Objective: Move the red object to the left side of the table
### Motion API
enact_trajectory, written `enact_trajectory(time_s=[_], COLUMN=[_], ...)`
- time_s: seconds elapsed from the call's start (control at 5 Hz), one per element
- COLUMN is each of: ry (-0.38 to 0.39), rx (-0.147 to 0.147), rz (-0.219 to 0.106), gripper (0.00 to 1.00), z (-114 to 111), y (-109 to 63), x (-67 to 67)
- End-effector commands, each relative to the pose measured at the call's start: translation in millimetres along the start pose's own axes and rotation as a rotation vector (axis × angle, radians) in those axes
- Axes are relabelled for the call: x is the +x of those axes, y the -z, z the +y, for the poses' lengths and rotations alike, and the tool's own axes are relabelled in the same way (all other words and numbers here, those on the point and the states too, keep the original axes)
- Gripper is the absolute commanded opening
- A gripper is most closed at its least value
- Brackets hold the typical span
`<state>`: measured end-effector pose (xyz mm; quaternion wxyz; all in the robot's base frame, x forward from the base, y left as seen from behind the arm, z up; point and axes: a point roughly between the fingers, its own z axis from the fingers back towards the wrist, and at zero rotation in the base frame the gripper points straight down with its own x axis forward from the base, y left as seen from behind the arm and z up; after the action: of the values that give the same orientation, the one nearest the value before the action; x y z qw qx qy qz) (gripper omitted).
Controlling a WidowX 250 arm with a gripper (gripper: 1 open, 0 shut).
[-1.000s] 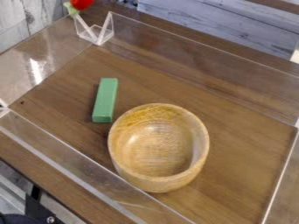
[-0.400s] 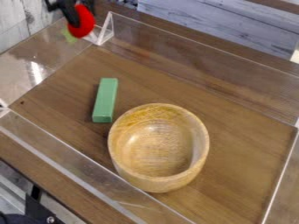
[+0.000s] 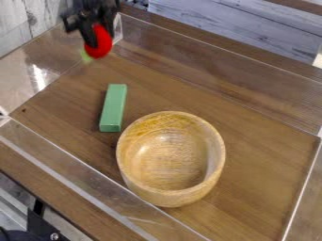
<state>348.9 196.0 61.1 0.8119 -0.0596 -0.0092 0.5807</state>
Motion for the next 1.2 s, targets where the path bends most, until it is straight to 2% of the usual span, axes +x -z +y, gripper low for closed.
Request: enact_trajectory(time_s=[0.0,0.2,0.6,1.0], ry=[0.051,0.099,0.238,0.411], rx=[-0.013,-0.005,-0.044,-0.053], rz=[-0.064,-0.065,-0.074,-0.095], gripper=[1.00,1.00,1.00,1.00], z=[1.7,5.9,-8.8,-16.4], y=[-16.2,-20.1,-60.7,-64.2], x=[6.8,5.8,10.4,-2.9])
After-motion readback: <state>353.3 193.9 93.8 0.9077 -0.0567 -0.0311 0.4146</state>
